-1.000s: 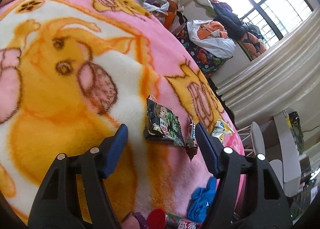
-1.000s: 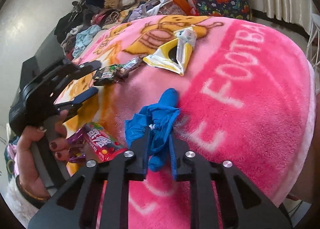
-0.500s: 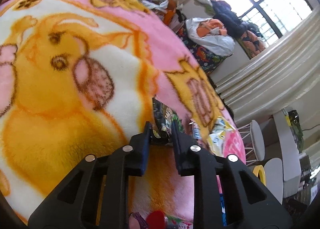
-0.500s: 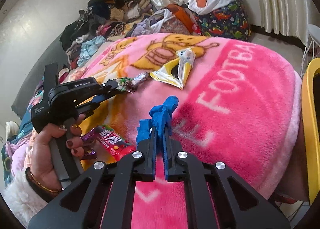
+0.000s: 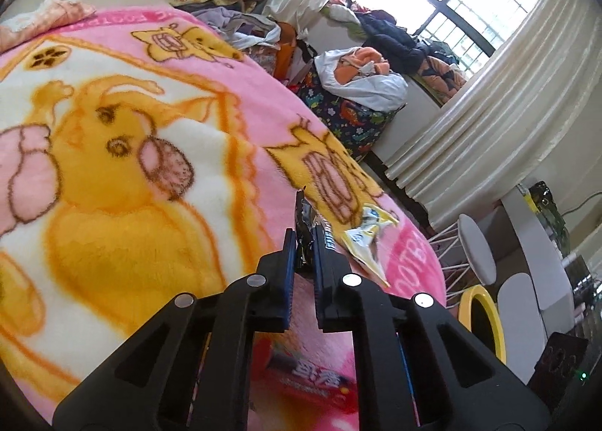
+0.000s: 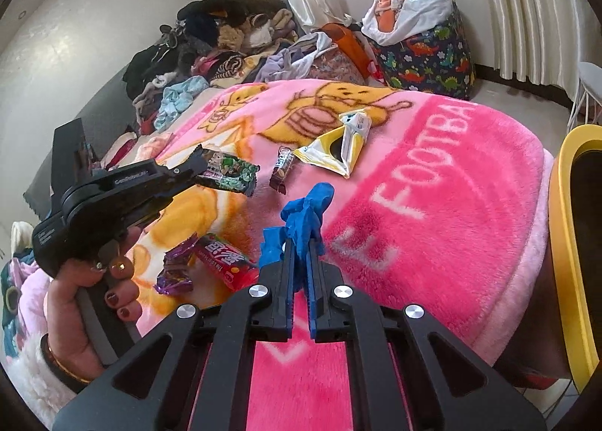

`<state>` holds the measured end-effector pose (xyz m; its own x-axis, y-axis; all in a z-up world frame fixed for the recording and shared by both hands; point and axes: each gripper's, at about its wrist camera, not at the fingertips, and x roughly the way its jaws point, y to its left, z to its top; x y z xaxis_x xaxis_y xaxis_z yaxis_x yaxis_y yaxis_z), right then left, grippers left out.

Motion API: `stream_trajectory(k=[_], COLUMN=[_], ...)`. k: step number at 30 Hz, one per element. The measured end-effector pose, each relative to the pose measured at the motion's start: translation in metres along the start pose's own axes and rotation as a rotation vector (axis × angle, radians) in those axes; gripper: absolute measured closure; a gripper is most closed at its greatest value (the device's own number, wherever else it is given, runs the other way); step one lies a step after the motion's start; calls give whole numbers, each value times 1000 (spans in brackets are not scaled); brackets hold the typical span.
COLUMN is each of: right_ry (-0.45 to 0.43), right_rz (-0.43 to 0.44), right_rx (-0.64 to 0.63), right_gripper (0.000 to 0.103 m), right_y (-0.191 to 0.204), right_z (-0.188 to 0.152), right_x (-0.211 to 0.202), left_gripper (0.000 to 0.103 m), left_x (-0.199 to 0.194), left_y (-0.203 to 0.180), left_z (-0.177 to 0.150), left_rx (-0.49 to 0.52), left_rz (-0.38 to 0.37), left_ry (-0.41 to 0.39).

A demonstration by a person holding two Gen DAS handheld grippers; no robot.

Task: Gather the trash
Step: 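Carry the blue cloth in the right tool over the bin while the left tool carries the wrapper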

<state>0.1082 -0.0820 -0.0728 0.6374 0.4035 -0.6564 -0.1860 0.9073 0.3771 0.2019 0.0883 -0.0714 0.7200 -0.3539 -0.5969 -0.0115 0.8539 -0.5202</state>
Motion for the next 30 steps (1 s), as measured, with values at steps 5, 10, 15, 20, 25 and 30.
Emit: stream_trajectory(k=[5,10,15,20,25,30], right_ry=[-21,-48,-69,-101,-127,-154], right_rz=[-2,-9,-13,-11,-12,-21], right_rx=[-9,-23,-21,-20,-7,11], right_gripper=[97,98,98,98,98,98], right_y=[1,3,1,-3,-9,-19], right_z=[-1,-3,-3,0,3,6], right_x=[-10,-22,-34,-50,-62,-74], left_gripper=[98,98,98,98,98,98], left_x=[-13,-19,-22,-26,-29,-32], left_y=[-16,-32,-45,-60,-74,-84], left_z=[-4,-9,-16,-22,-27,-30], left_rx=[48,98,131,171,209,227], left_rz=[-8,-9,-15,-22,-25,-35], left_ry=[-19,-18,-10,-14,-20,-22])
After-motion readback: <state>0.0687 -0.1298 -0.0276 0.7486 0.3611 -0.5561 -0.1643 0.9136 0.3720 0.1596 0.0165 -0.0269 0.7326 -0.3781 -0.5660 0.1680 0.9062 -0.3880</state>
